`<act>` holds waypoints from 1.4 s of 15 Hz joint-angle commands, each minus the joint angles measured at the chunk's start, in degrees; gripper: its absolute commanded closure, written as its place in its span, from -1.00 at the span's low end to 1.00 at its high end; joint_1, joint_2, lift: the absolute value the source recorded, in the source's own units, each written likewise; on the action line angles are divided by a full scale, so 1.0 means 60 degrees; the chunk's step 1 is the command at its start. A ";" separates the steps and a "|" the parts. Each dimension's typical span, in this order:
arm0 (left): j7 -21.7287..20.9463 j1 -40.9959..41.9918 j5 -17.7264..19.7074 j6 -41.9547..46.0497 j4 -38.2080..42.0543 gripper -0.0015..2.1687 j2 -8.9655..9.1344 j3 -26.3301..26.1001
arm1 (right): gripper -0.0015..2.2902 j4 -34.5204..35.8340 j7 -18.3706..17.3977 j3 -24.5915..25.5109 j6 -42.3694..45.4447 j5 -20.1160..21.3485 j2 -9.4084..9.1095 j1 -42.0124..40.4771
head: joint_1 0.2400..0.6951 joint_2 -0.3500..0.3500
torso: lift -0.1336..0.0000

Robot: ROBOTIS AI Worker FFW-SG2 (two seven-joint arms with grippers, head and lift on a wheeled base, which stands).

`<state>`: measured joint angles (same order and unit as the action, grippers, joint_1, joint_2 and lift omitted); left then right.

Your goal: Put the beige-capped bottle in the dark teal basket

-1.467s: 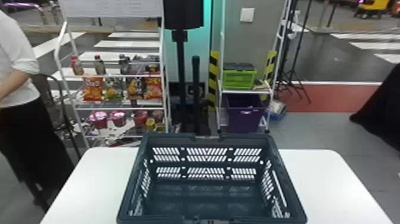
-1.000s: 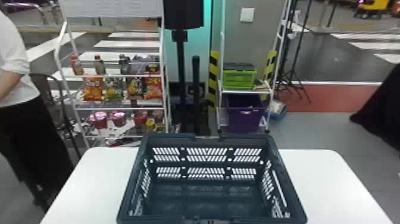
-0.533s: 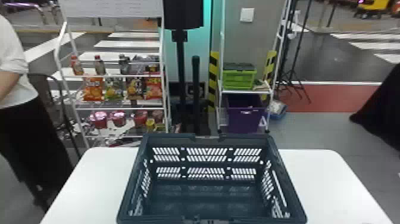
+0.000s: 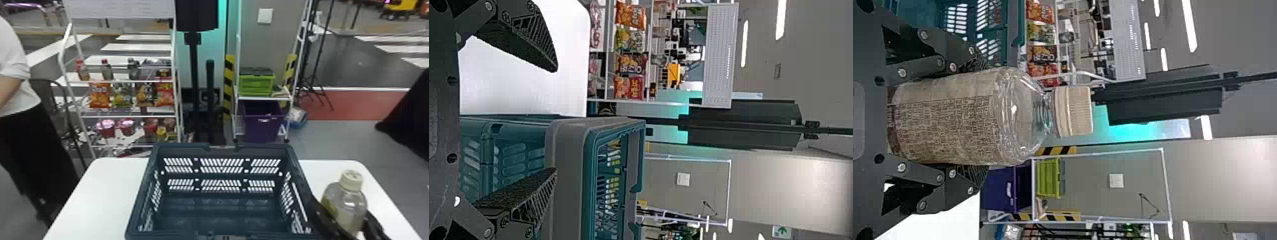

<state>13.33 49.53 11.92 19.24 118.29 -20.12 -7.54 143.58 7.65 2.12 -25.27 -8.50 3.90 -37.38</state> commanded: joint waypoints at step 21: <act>0.0005 0.0138 0.0036 0.0726 -0.0291 -0.83 0.0086 0.0041 | 0.96 -0.5474 -0.1173 -0.3079 -0.9757 0.0244 -0.0658 0.8398 | 0.14 0.00 | 1.00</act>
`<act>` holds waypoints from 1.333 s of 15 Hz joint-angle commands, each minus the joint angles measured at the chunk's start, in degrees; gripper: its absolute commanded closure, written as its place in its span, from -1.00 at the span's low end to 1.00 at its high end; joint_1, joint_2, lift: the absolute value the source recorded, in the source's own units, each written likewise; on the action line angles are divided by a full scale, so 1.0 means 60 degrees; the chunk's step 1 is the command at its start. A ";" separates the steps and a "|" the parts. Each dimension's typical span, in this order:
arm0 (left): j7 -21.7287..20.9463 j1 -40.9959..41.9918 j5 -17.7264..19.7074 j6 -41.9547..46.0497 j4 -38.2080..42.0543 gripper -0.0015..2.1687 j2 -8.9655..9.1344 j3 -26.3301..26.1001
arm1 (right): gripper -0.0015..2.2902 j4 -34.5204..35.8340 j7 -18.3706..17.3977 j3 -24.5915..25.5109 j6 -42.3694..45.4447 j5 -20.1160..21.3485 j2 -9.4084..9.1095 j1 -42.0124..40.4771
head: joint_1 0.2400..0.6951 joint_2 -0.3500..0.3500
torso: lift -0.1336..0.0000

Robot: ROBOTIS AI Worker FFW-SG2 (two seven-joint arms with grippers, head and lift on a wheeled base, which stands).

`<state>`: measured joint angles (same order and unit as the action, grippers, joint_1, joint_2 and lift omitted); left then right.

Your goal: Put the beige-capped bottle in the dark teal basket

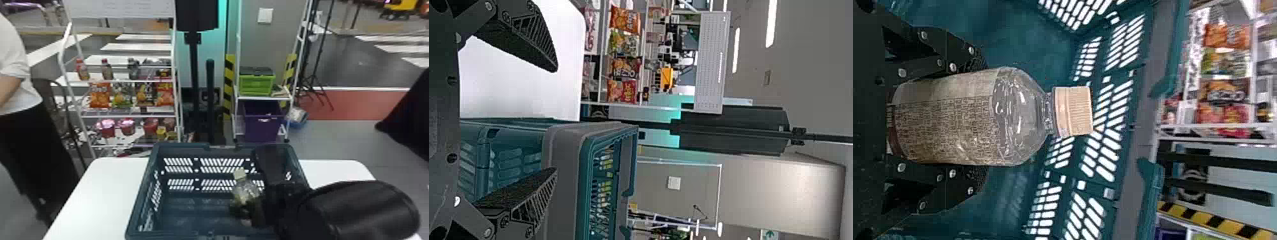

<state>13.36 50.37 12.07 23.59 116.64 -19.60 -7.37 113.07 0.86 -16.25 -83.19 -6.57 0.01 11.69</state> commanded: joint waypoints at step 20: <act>-0.0043 0.0174 0.0098 0.0469 -0.0059 -0.83 -0.0030 0.0100 | -0.97 -0.2278 -0.0377 -0.0339 0.0336 -0.0516 -0.0010 0.0865 | 0.14 0.00 | 1.00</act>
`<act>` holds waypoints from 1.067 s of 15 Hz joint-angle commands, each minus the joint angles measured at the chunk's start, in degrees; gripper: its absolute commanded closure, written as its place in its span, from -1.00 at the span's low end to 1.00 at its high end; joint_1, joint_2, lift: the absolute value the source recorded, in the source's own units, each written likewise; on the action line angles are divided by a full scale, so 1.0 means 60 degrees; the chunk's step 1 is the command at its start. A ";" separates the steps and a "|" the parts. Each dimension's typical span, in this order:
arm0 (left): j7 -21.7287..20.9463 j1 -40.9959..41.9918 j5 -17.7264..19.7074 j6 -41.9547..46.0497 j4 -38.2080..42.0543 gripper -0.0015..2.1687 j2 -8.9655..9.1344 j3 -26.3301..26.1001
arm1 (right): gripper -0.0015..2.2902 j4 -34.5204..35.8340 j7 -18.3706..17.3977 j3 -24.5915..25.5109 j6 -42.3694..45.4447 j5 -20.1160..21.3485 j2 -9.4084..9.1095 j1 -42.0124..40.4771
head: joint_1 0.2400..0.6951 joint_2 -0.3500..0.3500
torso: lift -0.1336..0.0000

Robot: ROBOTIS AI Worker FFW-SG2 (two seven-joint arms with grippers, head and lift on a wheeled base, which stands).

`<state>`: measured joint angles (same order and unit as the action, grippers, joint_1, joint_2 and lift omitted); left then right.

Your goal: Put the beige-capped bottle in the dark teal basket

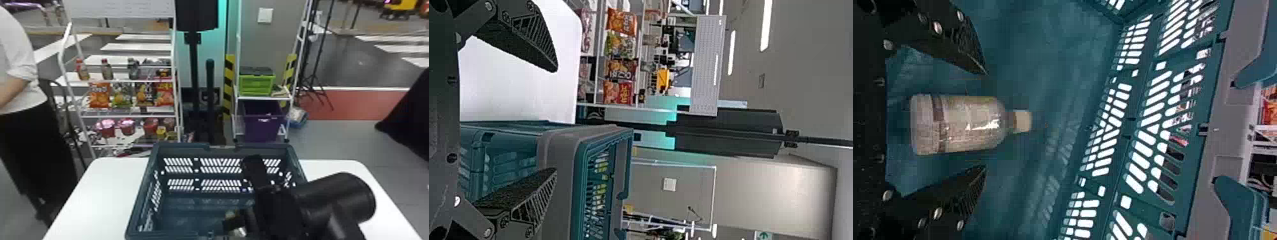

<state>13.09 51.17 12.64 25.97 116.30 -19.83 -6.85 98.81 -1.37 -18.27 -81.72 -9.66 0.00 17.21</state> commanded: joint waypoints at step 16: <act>0.0001 0.0129 -0.0114 0.0248 0.0143 -0.83 0.0009 -0.0089 | -0.96 0.5665 0.0053 0.1317 0.7415 -0.0396 0.1421 -0.6310 | 0.14 0.00 | 1.00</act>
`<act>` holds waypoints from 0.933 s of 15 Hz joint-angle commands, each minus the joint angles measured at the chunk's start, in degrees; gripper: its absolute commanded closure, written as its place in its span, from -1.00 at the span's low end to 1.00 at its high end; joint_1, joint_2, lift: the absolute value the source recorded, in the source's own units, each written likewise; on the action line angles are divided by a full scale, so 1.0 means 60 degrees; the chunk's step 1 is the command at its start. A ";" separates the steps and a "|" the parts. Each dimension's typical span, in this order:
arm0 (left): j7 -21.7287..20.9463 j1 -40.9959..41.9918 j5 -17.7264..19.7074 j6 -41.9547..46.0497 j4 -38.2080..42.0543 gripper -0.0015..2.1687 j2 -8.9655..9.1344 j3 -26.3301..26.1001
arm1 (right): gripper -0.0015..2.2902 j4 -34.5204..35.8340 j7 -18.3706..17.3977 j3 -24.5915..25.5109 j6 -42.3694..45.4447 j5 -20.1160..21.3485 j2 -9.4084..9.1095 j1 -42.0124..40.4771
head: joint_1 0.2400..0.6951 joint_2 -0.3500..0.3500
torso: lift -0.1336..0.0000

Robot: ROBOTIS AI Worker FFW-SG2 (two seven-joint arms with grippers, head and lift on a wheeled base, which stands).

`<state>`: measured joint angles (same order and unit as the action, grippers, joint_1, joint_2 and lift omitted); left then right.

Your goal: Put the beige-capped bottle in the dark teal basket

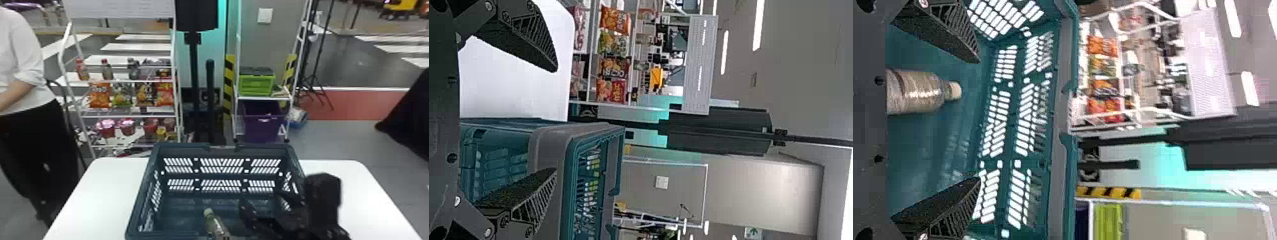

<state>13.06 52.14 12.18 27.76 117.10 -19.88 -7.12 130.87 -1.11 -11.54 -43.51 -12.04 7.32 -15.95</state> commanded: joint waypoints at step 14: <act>0.0811 -0.0473 -0.0829 -0.0080 -0.0254 -0.83 0.0779 -0.0615 | -0.96 -0.1596 0.1372 0.1879 1.0246 -0.0074 0.0303 -0.5838 | 0.14 0.00 | 1.00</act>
<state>17.72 49.37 7.60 27.20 115.57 -15.72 -10.89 122.36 6.85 -0.25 15.81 -12.53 9.33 -50.19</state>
